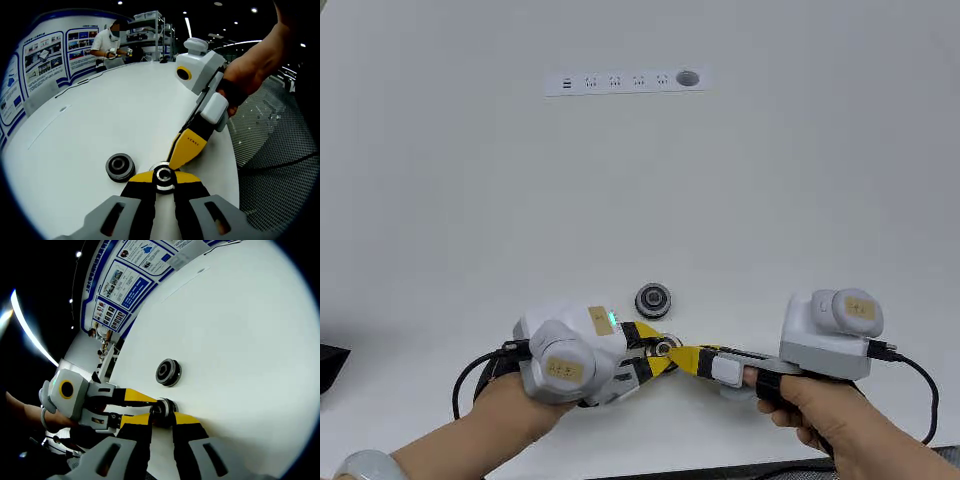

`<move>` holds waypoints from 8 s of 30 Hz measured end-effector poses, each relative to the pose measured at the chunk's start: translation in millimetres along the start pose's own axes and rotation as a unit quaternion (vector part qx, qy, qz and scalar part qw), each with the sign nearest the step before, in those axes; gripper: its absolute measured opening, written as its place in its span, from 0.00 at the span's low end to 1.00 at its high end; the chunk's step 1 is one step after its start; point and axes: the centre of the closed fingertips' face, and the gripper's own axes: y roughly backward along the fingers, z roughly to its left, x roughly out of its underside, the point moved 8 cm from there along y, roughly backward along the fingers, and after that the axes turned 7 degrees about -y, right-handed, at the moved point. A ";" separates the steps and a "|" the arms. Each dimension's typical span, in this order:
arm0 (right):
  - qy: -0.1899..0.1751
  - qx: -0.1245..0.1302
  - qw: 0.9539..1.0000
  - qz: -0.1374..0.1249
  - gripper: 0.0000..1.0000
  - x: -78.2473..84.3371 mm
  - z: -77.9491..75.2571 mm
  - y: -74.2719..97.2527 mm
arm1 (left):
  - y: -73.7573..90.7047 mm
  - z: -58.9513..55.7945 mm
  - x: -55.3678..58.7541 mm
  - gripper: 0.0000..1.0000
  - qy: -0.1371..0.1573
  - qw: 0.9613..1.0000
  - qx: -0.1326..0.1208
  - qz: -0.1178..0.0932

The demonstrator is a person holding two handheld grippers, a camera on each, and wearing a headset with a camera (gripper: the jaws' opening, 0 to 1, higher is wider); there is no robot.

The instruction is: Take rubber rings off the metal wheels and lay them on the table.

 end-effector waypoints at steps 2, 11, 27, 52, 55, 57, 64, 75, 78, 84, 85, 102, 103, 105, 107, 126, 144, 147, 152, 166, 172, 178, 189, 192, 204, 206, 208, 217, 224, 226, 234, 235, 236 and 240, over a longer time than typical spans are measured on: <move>0.001 0.000 1.000 0.001 0.18 0.3 0.9 -0.2 | 0.0 0.1 0.2 0.13 0.000 1.000 0.000 0.000; 0.015 0.002 1.000 0.000 0.19 -2.2 1.4 -1.4 | 0.0 0.0 0.6 0.13 0.002 1.000 -0.001 0.000; 0.014 0.004 1.000 0.000 0.21 0.6 -0.1 0.1 | 0.4 -0.6 0.1 0.13 0.002 1.000 -0.002 -0.001; -0.015 -0.016 1.000 0.001 0.23 2.5 1.3 -1.3 | -0.6 0.3 2.6 0.13 0.003 1.000 -0.001 -0.003; -0.014 -0.017 1.000 0.001 0.23 2.0 1.6 0.2 | -0.9 0.1 2.5 0.13 0.003 1.000 -0.002 -0.003; -0.014 -0.017 1.000 0.001 0.23 1.7 1.4 1.2 | -0.8 -0.1 2.3 0.13 0.003 1.000 -0.002 -0.003; -0.014 -0.019 1.000 0.000 0.20 0.3 1.1 0.5 | -1.0 -0.5 2.3 0.13 0.004 1.000 -0.003 -0.004; -0.019 -0.019 1.000 -0.001 0.26 1.4 0.9 -4.7 | 0.1 0.0 1.9 0.13 0.004 1.000 -0.002 -0.004; -0.023 -0.024 0.999 0.002 0.25 1.4 1.3 -3.3 | 0.6 0.0 1.6 0.13 0.003 1.000 -0.002 -0.004; -0.018 -0.024 1.000 0.005 0.26 2.4 3.5 -1.8 | 1.0 -0.4 1.4 0.13 0.004 1.000 -0.002 -0.004; -0.016 -0.023 1.000 0.006 0.25 1.9 2.2 -2.1 | 1.0 -0.5 1.3 0.13 0.004 1.000 -0.002 -0.004; 0.007 -0.015 1.000 0.008 0.23 -1.2 2.0 0.8 | 0.7 -1.4 1.3 0.13 0.005 1.000 -0.004 -0.004; 0.007 -0.014 1.000 0.009 0.22 -1.2 1.9 0.8 | 0.7 -1.3 1.4 0.13 0.005 1.000 -0.004 -0.004; 0.006 -0.011 1.000 0.008 0.20 -1.5 0.6 0.6 | 0.5 -1.3 1.6 0.13 0.006 1.000 -0.004 -0.005; 0.006 -0.009 1.000 0.008 0.17 -1.5 -0.6 -0.1 | 0.5 -1.4 1.6 0.13 0.006 1.000 -0.004 -0.005; 0.029 0.012 0.999 0.006 0.04 -2.5 -4.6 2.1 | 0.1 -1.8 2.7 0.13 0.007 1.000 -0.005 -0.007; 0.069 0.027 0.997 0.002 0.02 -3.1 -2.1 2.8 | -0.2 -1.7 2.5 0.13 0.007 1.000 -0.005 -0.008; 0.082 0.034 0.996 -0.001 0.01 -2.5 0.1 2.6 | -0.5 -1.4 3.0 0.13 0.008 1.000 -0.007 -0.008; 0.089 0.043 0.995 -0.007 0.01 -2.8 -1.5 2.5 | -0.7 -1.5 3.4 0.13 0.011 1.000 -0.010 -0.007; 0.080 0.039 0.996 -0.002 0.01 -3.7 0.4 3.4 | -0.4 -1.6 2.9 0.13 0.009 1.000 -0.008 -0.008; 0.078 0.039 0.996 -0.002 0.01 -3.8 1.3 3.6 | -0.2 -1.5 2.8 0.13 0.010 1.000 -0.007 -0.007; 0.082 0.028 0.996 0.000 0.01 -3.4 8.6 -0.4 | -0.2 -1.6 2.9 0.13 0.010 1.000 -0.008 -0.007; 0.063 0.002 0.998 -0.009 0.01 -7.8 19.5 -4.6 | 0.1 -2.2 2.3 0.13 0.009 1.000 -0.008 -0.007; 0.061 0.002 0.998 -0.007 0.01 -7.6 19.3 -4.2 | 0.1 -2.1 2.3 0.13 0.009 1.000 -0.007 -0.006; 0.043 0.008 0.999 -0.008 0.01 -4.1 16.1 -1.4 | 0.1 -2.0 1.7 0.14 0.010 1.000 -0.004 -0.009; 0.043 0.011 0.999 -0.007 0.02 -3.4 14.4 -1.4 | 0.3 -1.9 2.0 0.14 0.009 1.000 -0.003 -0.010; 0.043 0.013 0.999 -0.007 0.02 -3.0 13.2 -1.2 | 0.5 -2.0 2.0 0.14 0.006 1.000 -0.002 -0.010; 0.041 0.023 0.999 -0.009 0.02 -2.2 10.2 -0.4 | 7.0 -6.4 -2.7 0.18 -0.001 1.000 0.002 -0.030; 0.041 0.023 0.999 -0.010 0.02 -3.5 11.4 -1.1 | 11.8 -6.6 -6.6 0.19 -0.009 0.999 -0.007 -0.045; 0.040 0.024 0.999 -0.010 0.02 -4.0 11.2 -1.0 | 12.9 -6.0 -7.5 0.20 -0.011 0.999 -0.010 -0.049; 0.037 0.023 0.999 -0.010 0.02 -4.8 11.4 0.6 | 16.3 -4.7 -8.3 0.23 -0.012 0.998 -0.019 -0.057; 0.036 0.022 0.999 -0.010 0.02 -4.7 11.1 0.6 | 16.5 -4.7 -7.7 0.24 -0.012 0.998 -0.020 -0.056; 0.036 0.022 0.999 -0.011 0.02 -4.7 11.0 0.8 | 16.8 -4.6 -7.1 0.25 -0.012 0.998 -0.022 -0.056; 0.032 0.021 0.999 -0.012 0.02 -4.2 11.9 2.6 | 18.2 -5.2 -5.6 0.28 -0.012 0.998 -0.024 -0.055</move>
